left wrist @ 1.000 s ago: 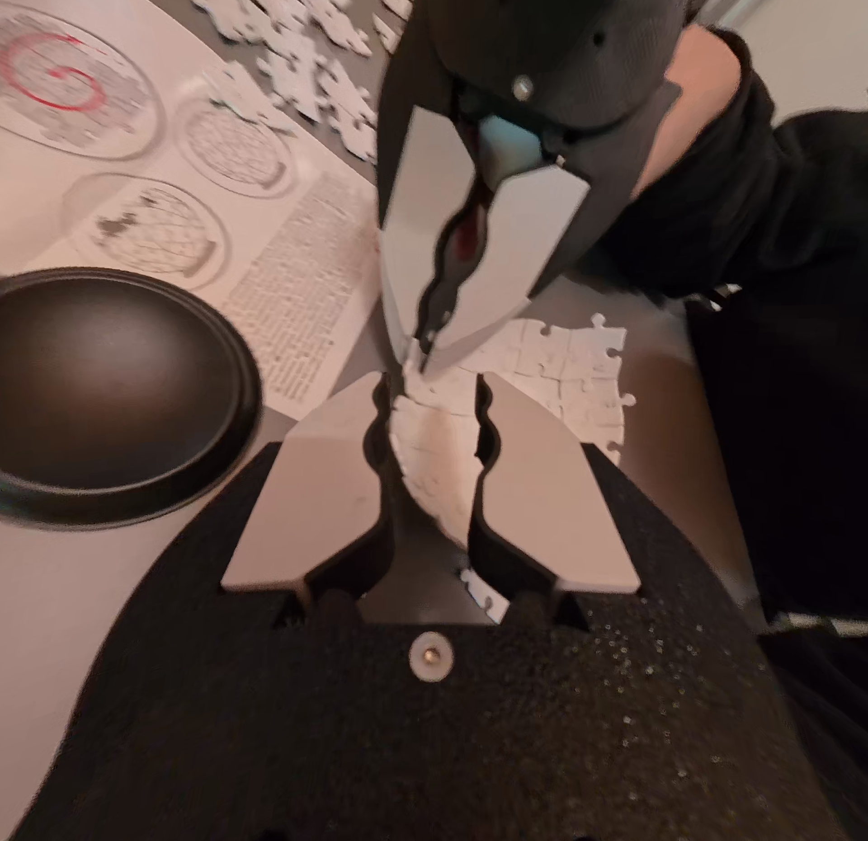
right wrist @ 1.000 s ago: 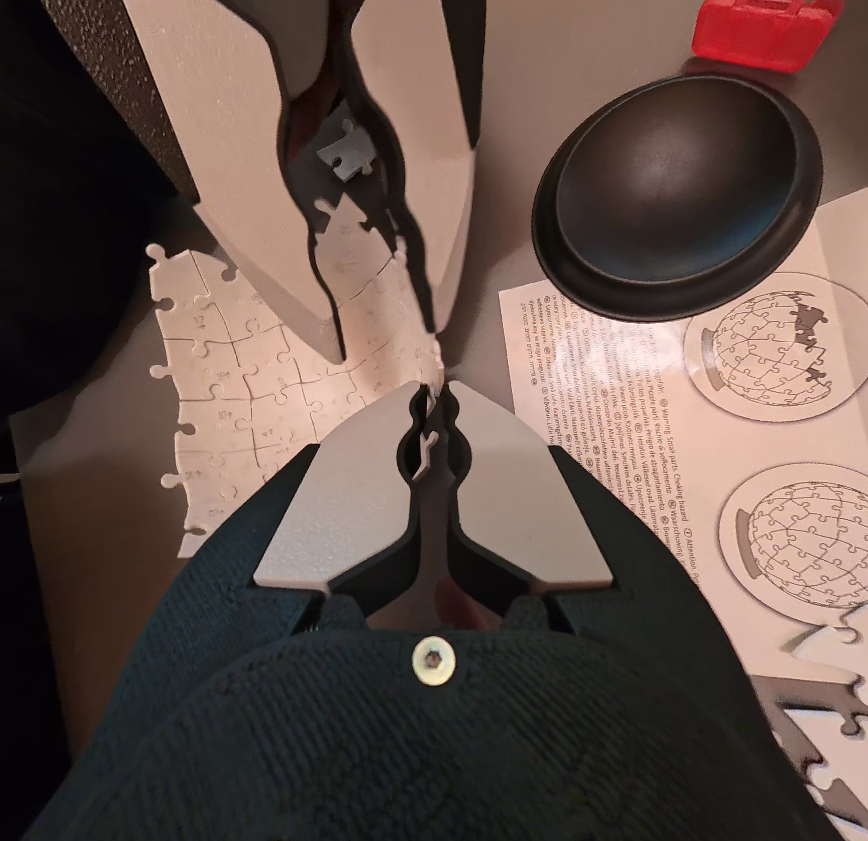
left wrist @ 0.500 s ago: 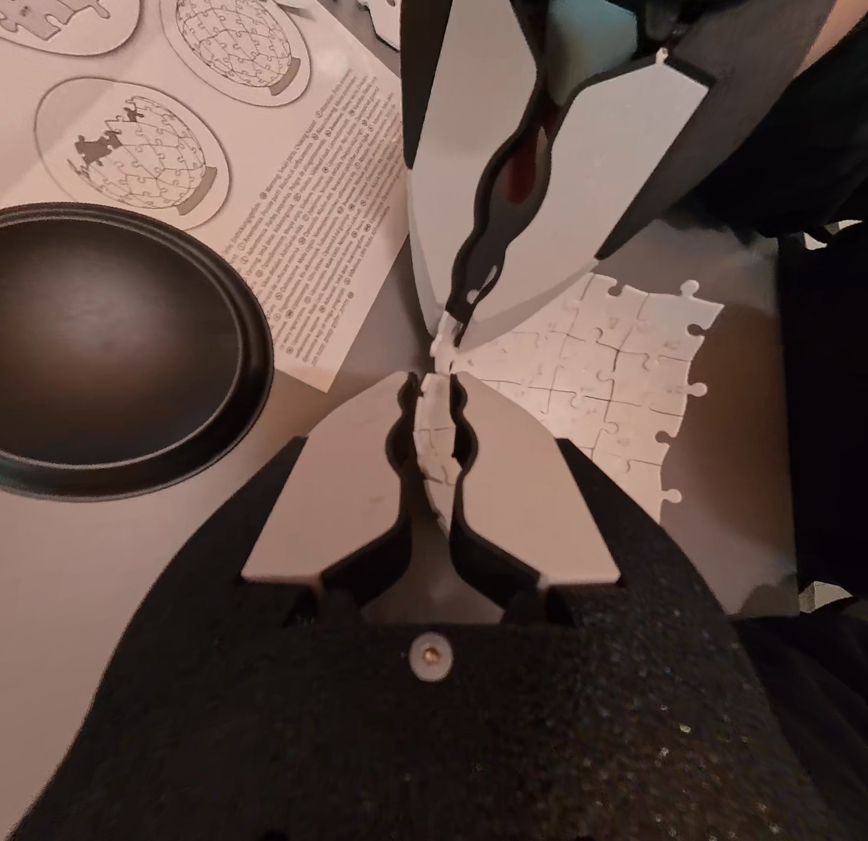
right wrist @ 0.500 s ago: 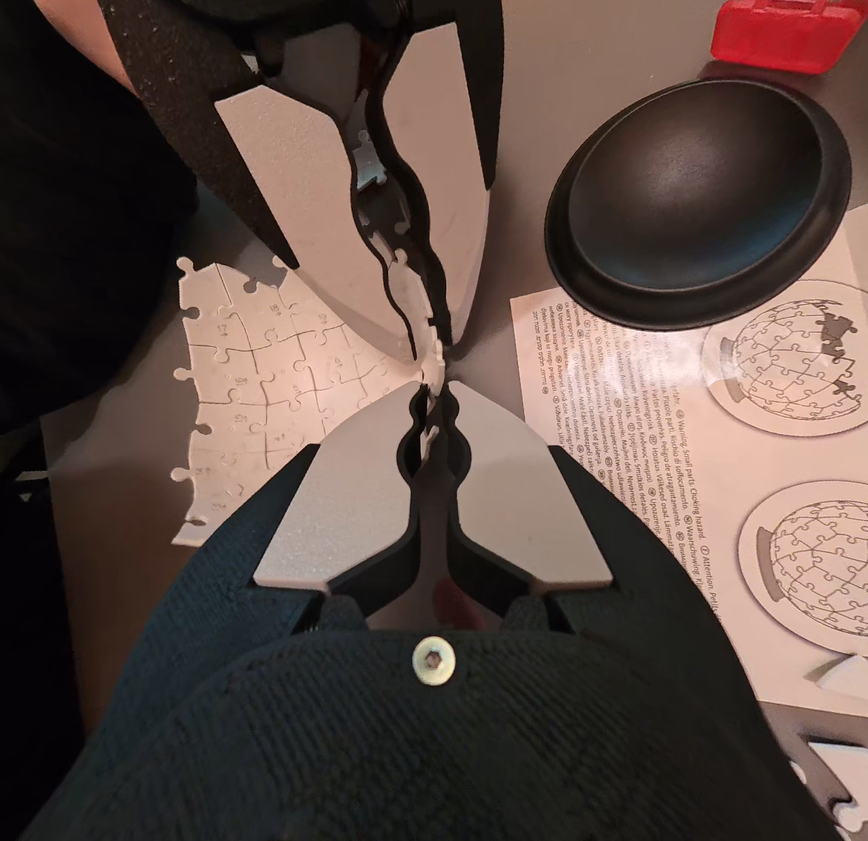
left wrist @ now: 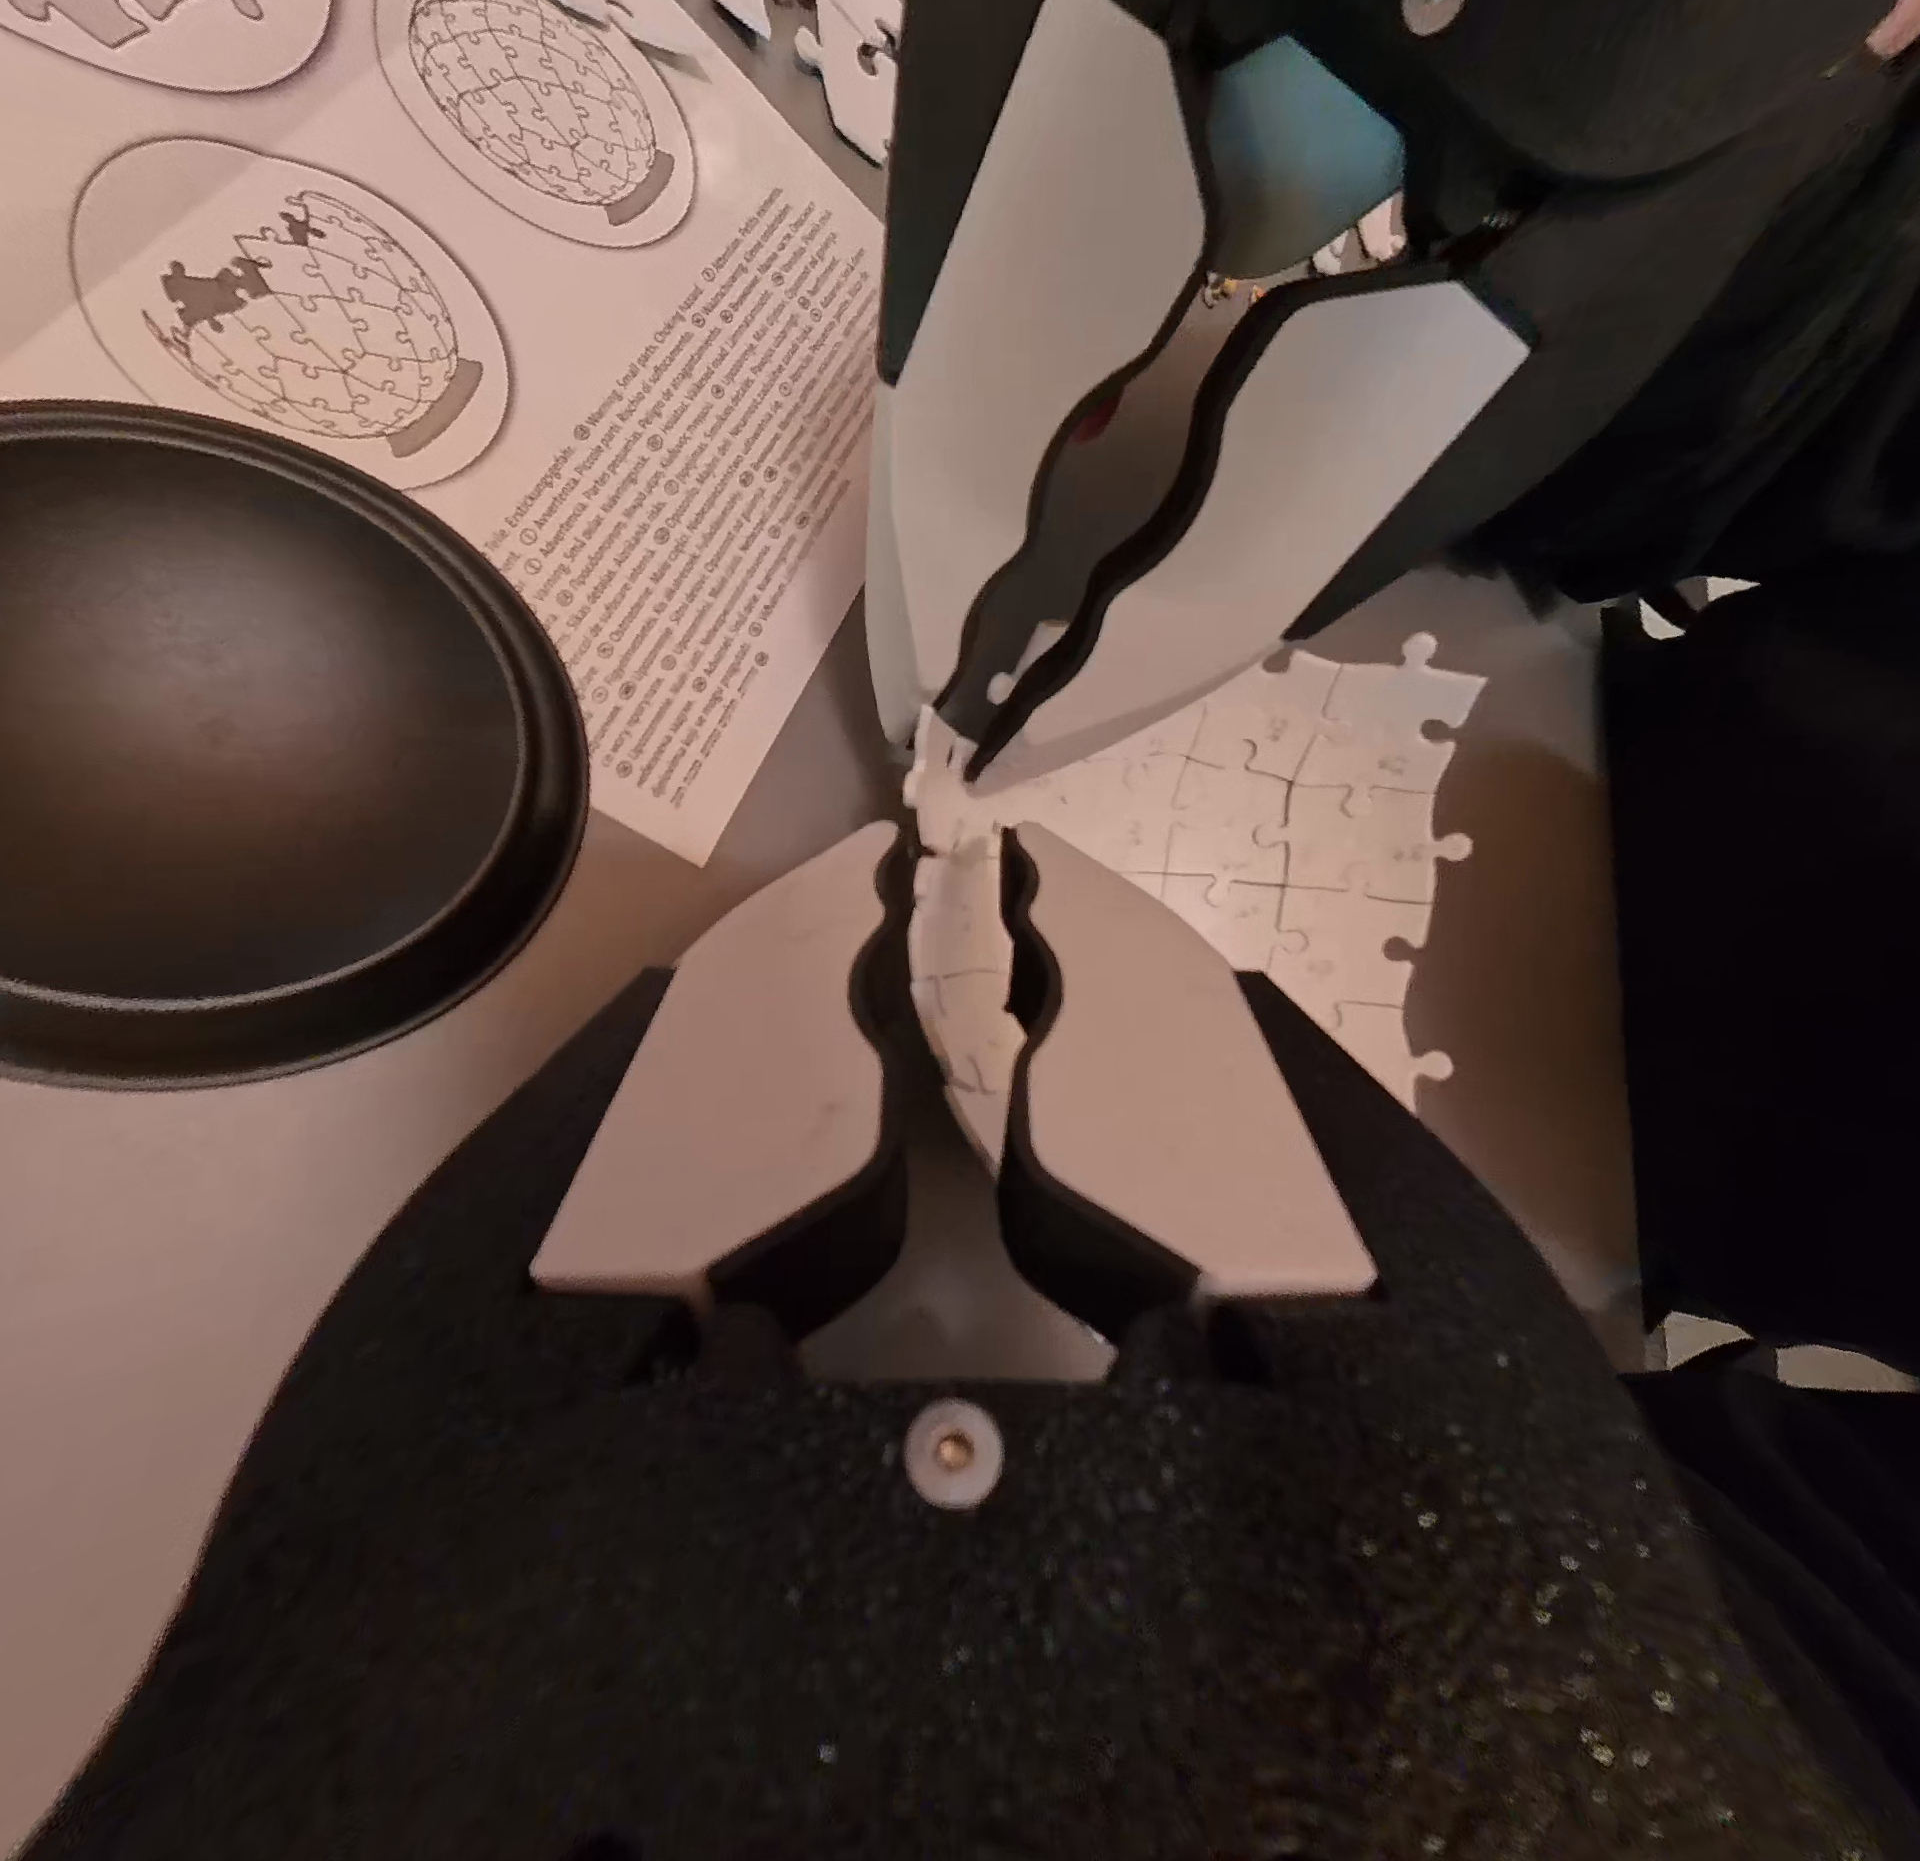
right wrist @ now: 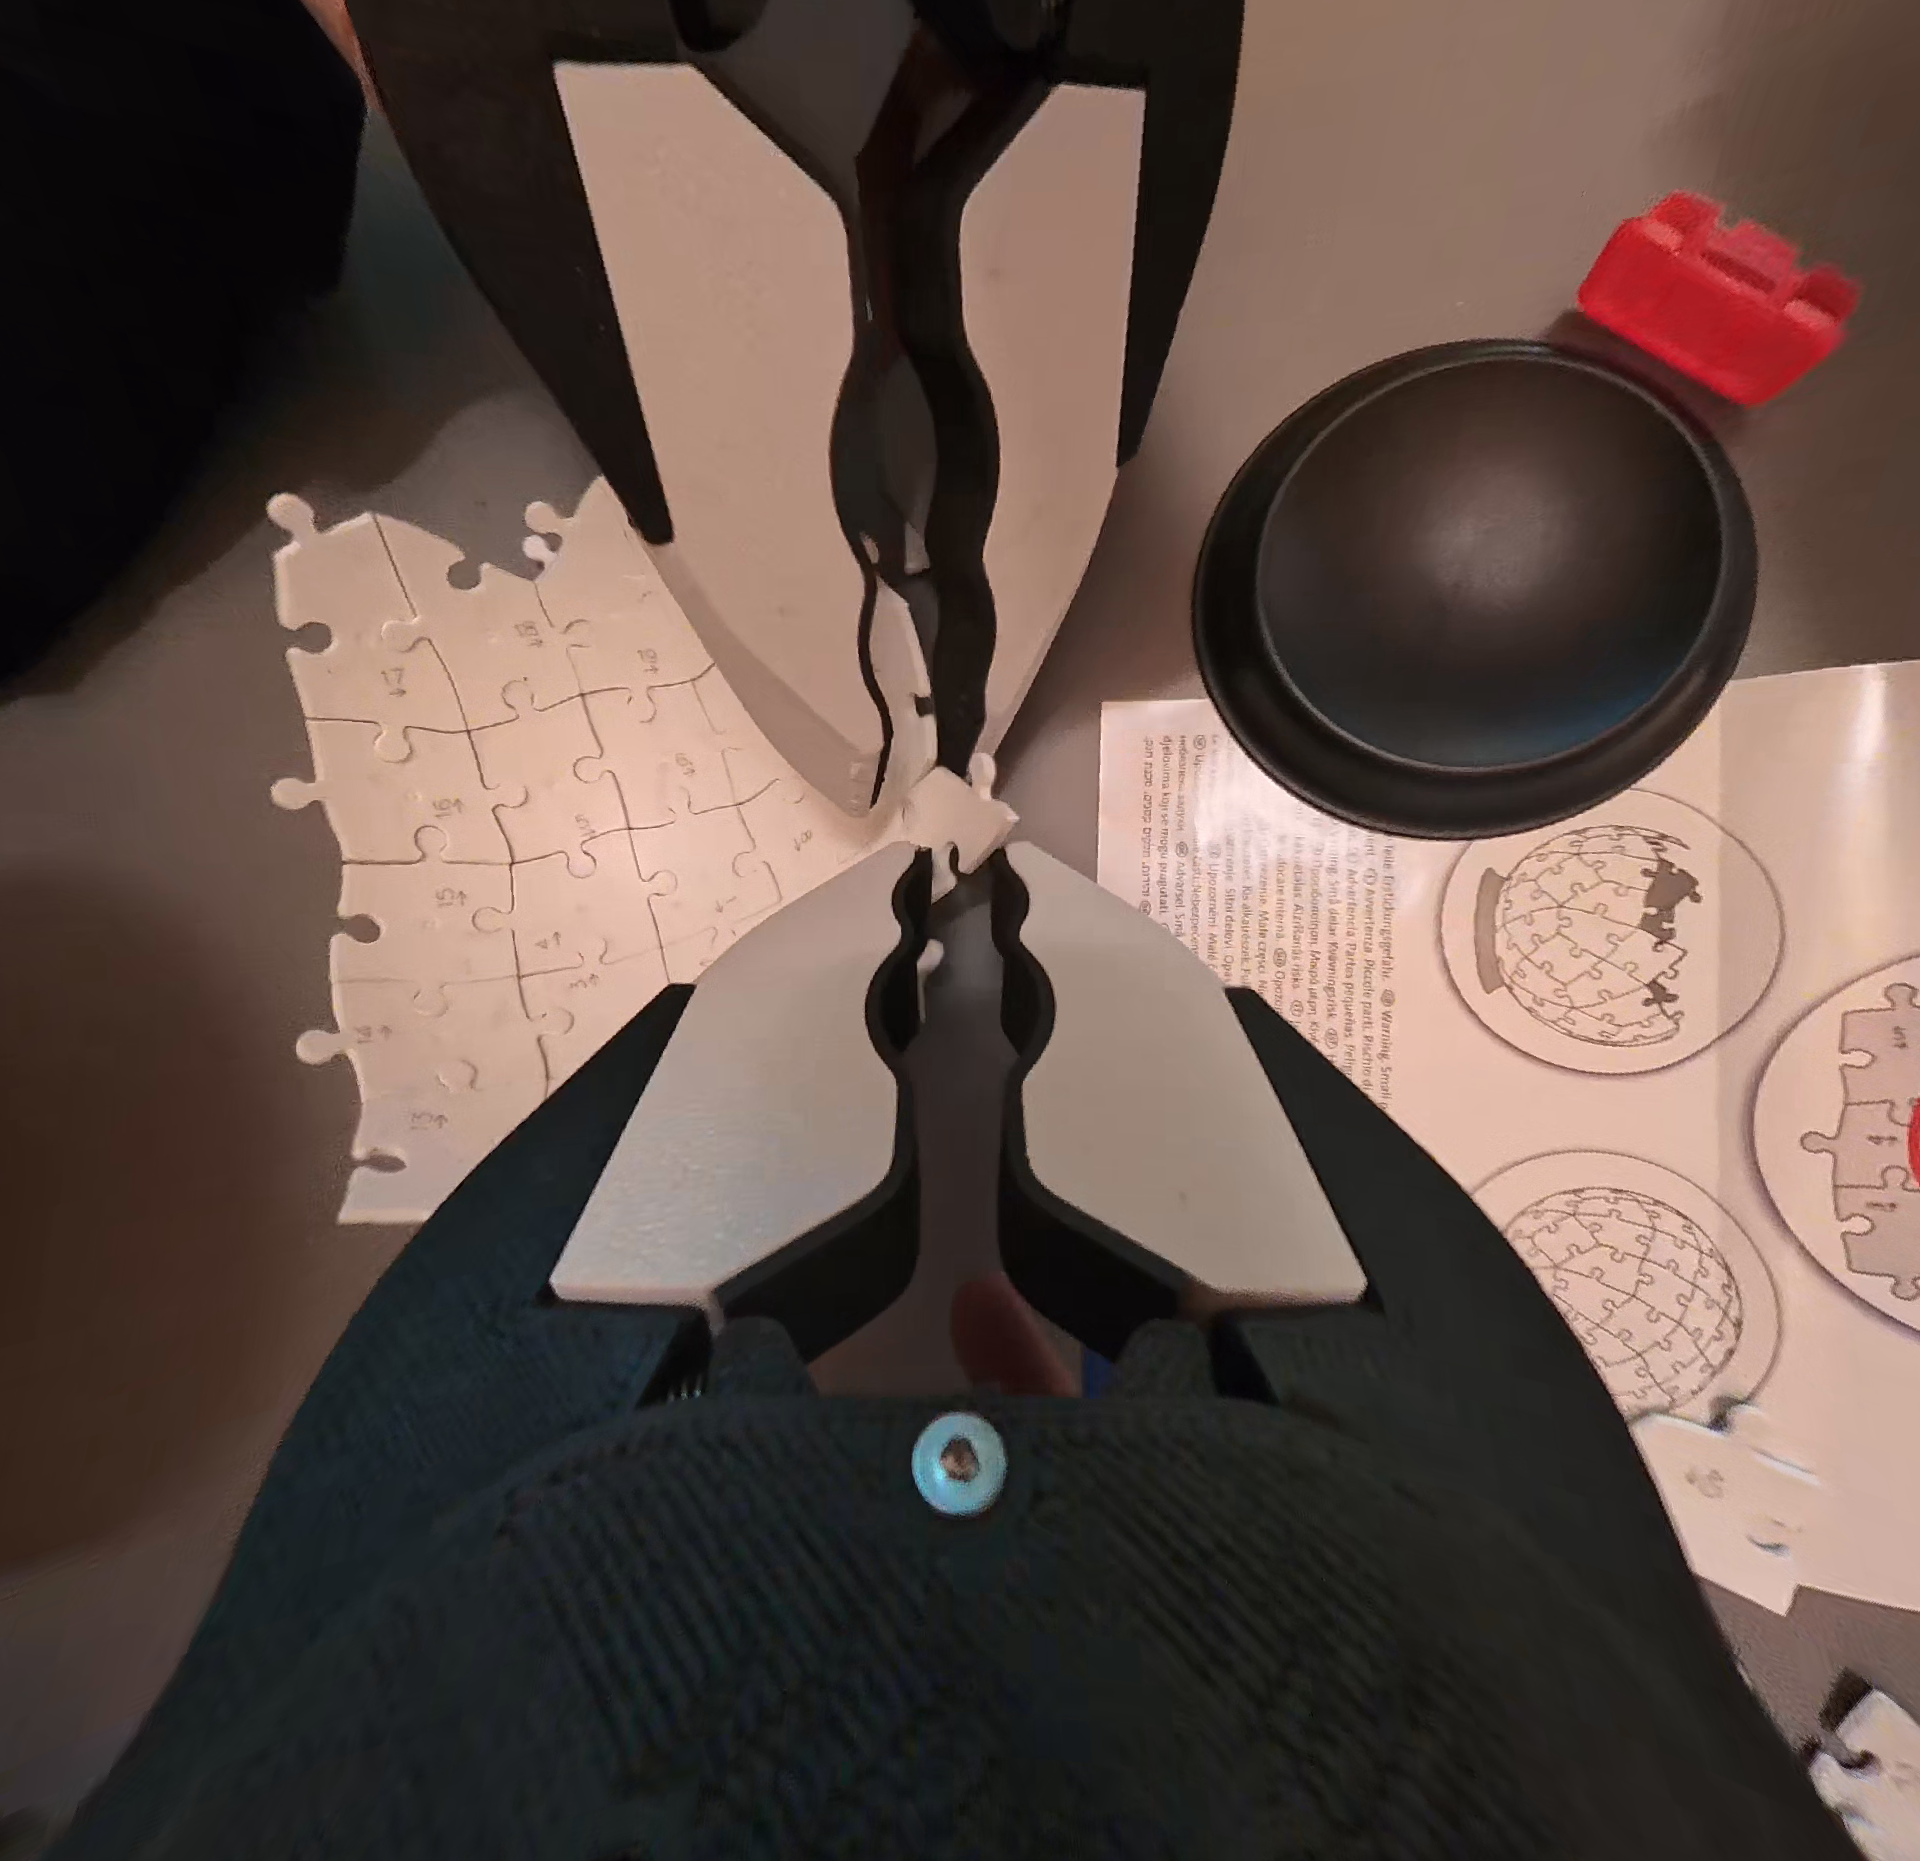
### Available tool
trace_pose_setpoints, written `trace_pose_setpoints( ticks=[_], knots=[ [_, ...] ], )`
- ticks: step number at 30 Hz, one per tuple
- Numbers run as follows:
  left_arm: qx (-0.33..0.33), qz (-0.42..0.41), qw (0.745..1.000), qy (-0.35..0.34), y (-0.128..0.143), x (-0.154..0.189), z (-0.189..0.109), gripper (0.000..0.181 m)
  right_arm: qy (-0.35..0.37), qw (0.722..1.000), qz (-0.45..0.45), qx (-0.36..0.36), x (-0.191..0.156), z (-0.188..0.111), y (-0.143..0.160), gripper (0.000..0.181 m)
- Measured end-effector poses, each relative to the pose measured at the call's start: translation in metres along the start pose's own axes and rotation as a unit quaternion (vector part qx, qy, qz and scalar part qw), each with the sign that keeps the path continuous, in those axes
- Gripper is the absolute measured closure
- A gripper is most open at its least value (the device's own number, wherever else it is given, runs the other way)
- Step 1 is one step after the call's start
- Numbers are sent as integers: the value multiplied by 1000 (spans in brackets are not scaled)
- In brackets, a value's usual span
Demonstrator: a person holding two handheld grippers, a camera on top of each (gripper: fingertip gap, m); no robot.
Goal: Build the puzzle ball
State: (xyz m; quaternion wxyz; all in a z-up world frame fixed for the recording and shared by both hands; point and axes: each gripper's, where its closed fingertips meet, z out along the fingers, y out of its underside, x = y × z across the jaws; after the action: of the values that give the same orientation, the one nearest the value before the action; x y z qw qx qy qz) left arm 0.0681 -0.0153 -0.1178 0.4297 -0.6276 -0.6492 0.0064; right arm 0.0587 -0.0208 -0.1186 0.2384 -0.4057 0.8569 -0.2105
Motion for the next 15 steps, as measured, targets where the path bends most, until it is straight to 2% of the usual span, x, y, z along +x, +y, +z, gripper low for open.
trace_pose_setpoints(
  ticks=[8,15],
  knots=[
    [-8,1,1000,-19,1,-6,2,176,-4,1000,-16,3,2,1,-1,171],
    [-10,8,1000,-26,1,-7,2,177,-4,1000,-23,1,2,3,1,169]
  ],
)
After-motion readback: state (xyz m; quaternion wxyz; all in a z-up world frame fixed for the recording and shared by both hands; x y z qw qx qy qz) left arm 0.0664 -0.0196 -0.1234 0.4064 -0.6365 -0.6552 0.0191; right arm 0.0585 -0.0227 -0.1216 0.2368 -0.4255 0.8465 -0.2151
